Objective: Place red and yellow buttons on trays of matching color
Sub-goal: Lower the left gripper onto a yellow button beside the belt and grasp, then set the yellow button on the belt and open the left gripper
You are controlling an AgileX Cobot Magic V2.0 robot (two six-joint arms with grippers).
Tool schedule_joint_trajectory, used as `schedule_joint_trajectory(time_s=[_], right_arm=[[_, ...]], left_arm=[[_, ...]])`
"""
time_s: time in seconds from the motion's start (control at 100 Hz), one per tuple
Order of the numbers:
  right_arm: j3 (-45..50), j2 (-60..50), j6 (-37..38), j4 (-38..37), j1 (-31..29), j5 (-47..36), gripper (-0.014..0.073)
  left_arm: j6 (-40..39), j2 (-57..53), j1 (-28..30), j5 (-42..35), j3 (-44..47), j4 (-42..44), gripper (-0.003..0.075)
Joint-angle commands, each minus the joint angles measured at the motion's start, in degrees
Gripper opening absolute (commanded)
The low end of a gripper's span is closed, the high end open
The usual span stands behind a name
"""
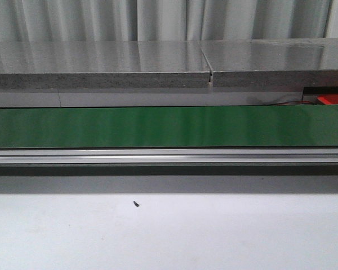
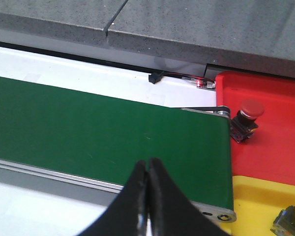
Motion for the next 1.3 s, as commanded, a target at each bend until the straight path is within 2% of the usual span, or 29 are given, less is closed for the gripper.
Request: schedule_joint_trajectory(time_s=[0.0,0.24,0.45,0.55,0.84,0.97,1.29], right_arm=[[-1.5,-0.1,-0.6,0.9,0.1,-4.1,-0.0028],[-1.5,-0.1,-0.6,0.9,0.1,-4.1,-0.0028],[-1.5,-0.1,-0.6,0.9,0.1,-4.0,-0.0028],[-1.5,-0.1,-0.6,0.9,0.1,-4.0,-0.0028],[-1.5,-0.1,-0.6,0.9,0.1,-4.0,-0.0028],[-1.5,-0.1,-0.6,0.9,0.1,-4.1,-0.0028],[-1.5,-0.1,-0.6,0.9,0.1,-4.1,-0.0028]], left_arm=[[-1.5,-1.7,0.1,0.0,-1.9,0.3,0.0475],[-1.9,0.6,0.1,-2.5,-1.9,0.8,0.0468],[-1.9,1.4,0.1,-3.1,-1.9,0.5,0.0314],[-1.9,1.4,0.1,-4.0,-1.9,0.5,0.0272],[-0.2,-2.5,0.1,-4.3,-1.9,0.6,0.0265],[3.2,-7.3,-0.3,-4.3,-1.9,0.2,0.0265],[6.0,-14.1,-5.0,-3.1,-1.9,-2.1,0.0265]])
